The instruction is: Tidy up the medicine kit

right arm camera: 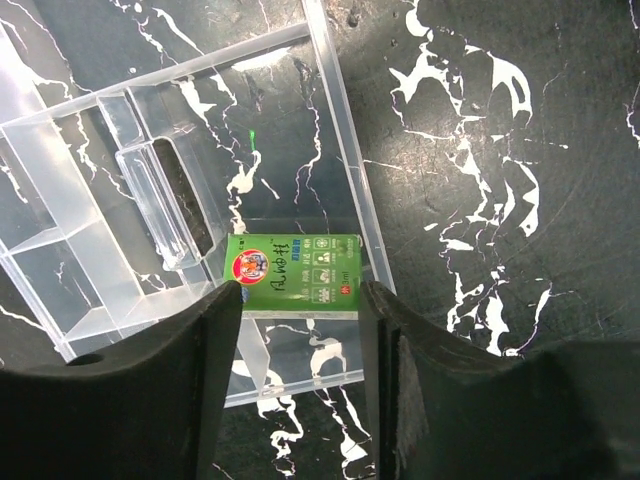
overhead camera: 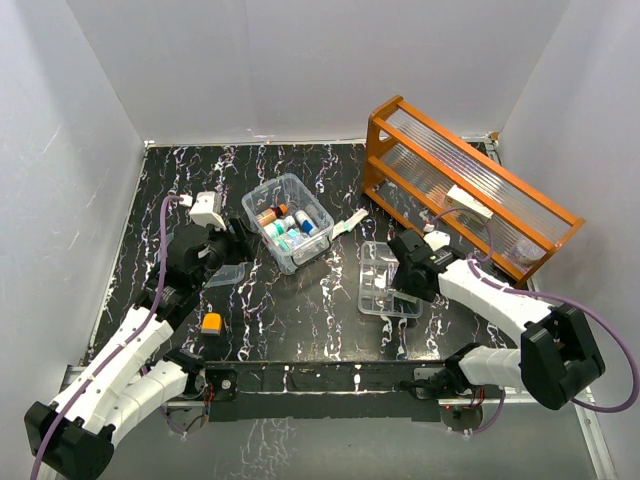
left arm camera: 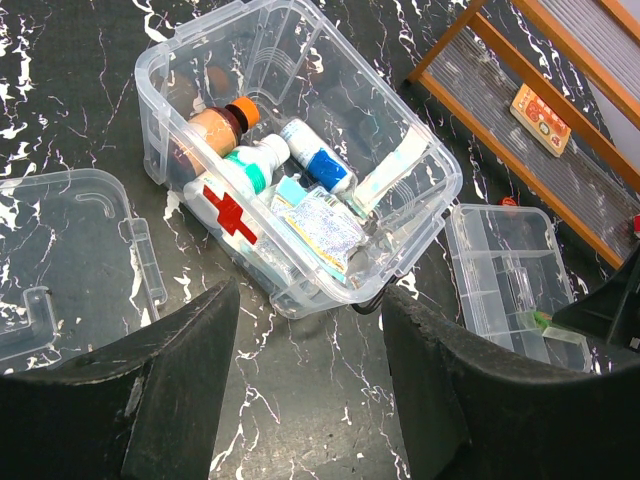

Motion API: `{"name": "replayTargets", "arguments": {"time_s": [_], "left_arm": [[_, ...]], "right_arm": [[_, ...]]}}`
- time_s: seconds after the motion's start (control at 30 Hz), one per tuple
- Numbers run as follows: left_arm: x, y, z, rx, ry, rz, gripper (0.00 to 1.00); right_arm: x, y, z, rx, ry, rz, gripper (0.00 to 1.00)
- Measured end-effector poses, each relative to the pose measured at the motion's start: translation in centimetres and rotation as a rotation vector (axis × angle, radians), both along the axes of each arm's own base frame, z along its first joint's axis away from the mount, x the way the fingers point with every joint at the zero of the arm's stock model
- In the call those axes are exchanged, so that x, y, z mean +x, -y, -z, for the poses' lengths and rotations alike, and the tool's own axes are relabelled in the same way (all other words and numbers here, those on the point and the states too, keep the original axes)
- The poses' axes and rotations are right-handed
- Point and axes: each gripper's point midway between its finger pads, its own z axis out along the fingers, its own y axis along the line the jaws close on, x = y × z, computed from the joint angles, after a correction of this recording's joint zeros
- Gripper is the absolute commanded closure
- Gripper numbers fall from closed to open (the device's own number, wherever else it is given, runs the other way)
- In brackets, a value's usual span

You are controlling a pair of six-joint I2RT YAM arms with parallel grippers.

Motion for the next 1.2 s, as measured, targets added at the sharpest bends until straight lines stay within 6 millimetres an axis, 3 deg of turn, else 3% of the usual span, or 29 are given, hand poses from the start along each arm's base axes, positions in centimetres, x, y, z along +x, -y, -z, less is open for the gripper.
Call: {"name": "replayTargets", "arguments": {"time_s": [0.17, 0.43, 0.67, 0.87, 1.0, 1.07, 1.2], "left_arm": [[0.0, 0.0, 0.0, 0.0, 0.0, 0.0, 0.42], [0.0, 0.0, 0.0, 0.0, -0.001, 0.0, 0.42], [0.0, 0.1, 0.0, -0.001, 0.0, 0.005, 0.42], [0.0, 0.0, 0.0, 0.002, 0.0, 0.005, 0.42], [0.0, 0.0, 0.0, 0.002, 0.001, 0.004, 0.42], [0.0, 0.0, 0.0, 0.002, 0.0, 0.005, 0.42], [0.0, 0.0, 0.0, 0.003, 0.001, 0.004, 0.42]], "right_arm": [[-0.3, 0.1, -0.5, 0.012, 0.01, -0.001, 0.65], [-2.0, -0.1, 0.5, 0.034, -0.059, -0.026, 0.66], [-1.8, -0.3, 0.2, 0.033, -0.062, -0.049, 0.54], [1.8, -2.9, -1.2, 0.067, -0.002, -0.159, 0.33], [3.7, -4.2, -1.3, 0.078, 0.033, -0.225, 0.27], [4.0, -4.4, -0.7, 0.072, 0.026, -0.251, 0.3], [4.1, -4.7, 0.8, 0.055, -0.018, -0.272, 0.48]]}}
